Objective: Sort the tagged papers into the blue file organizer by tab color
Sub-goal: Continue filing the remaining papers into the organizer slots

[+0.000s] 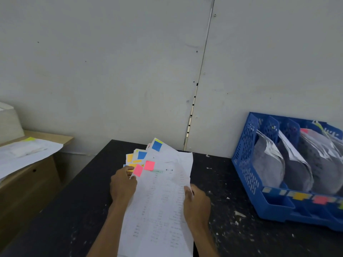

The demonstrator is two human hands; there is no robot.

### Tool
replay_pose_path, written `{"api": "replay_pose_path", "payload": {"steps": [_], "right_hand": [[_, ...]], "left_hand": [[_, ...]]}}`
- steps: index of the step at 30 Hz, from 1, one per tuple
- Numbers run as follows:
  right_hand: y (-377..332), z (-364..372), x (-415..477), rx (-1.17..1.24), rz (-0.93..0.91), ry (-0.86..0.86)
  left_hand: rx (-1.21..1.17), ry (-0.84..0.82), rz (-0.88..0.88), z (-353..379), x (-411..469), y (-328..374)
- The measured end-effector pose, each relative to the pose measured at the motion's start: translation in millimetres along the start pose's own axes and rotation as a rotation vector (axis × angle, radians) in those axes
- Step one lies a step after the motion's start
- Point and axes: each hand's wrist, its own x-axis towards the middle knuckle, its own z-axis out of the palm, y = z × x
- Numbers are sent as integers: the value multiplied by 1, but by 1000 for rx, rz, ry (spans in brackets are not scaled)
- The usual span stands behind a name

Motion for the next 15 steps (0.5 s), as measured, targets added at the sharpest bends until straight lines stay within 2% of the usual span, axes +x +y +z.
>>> {"api": "replay_pose_path", "payload": {"steps": [5, 8, 11, 13, 15], "right_hand": [[0, -2, -1, -35, -87, 155], [-4, -11, 1, 116, -83, 138], [-3, -18, 3, 208, -59, 98], [-3, -25, 4, 205, -108, 111], [-9, -40, 4, 278, -179, 118]], "left_hand": [[-73, 74, 7, -2, -7, 3], [-122, 82, 27, -7, -10, 4], [-48, 115, 99, -7, -14, 9], [-7, 167, 143, -2, -20, 18], [-83, 144, 185, 2, -31, 30]]}}
